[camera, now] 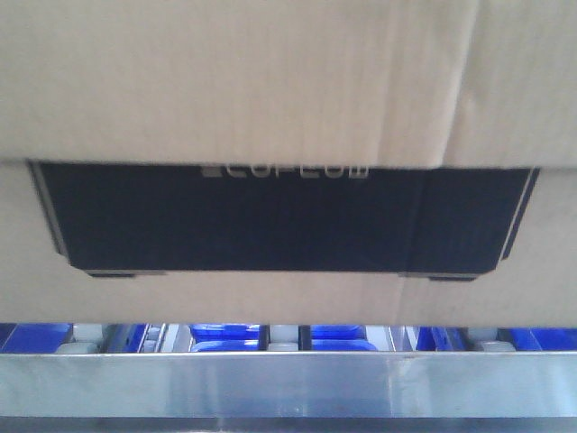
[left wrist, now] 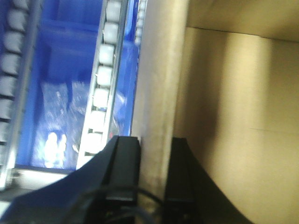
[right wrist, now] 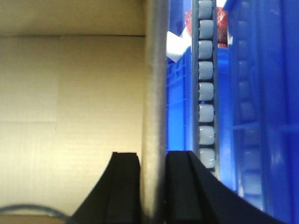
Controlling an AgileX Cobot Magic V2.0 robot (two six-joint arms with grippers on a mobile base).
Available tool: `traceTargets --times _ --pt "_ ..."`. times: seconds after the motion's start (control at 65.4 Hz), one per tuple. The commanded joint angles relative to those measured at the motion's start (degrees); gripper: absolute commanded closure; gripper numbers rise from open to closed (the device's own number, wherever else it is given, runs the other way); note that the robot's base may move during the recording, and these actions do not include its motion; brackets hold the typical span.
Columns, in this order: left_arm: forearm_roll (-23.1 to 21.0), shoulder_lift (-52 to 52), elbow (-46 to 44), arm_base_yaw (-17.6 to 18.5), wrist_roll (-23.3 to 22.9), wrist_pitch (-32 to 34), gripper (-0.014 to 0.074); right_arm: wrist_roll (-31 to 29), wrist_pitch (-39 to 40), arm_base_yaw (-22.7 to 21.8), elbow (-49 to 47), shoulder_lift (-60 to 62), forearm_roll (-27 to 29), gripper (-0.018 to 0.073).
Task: Grab box from left shelf to table start
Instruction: 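Lift the box with both grippers and pull it off the shelf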
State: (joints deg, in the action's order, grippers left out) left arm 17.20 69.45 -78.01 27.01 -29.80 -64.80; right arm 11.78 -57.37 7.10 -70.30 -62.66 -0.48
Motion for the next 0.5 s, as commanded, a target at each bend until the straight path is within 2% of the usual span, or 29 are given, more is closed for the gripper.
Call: traceTargets --times 0.0,0.092,0.26,0.336,0.489 --pt "6.38 -3.57 -1.90 3.86 -3.72 3.76 0.0692 1.49 4.18 0.53 -2.05 3.91 0.48 0.0503" --pt "10.72 -4.69 -1.90 8.76 -8.14 1.19 0.0692 2.78 3.92 2.16 -2.05 5.84 -0.90 0.0503" --pt "15.54 -5.88 -1.90 17.06 -13.41 -2.77 0.0692 7.62 2.37 6.52 -1.92 7.90 -4.81 0.0502" --pt "15.78 -6.78 -1.90 18.82 -14.13 -3.81 0.0693 10.26 2.37 8.29 -1.60 9.13 -7.67 0.0502" --pt "16.15 -8.39 -1.82 19.05 -14.13 -3.82 0.0693 12.63 2.03 11.55 0.44 10.37 -8.98 0.0502"
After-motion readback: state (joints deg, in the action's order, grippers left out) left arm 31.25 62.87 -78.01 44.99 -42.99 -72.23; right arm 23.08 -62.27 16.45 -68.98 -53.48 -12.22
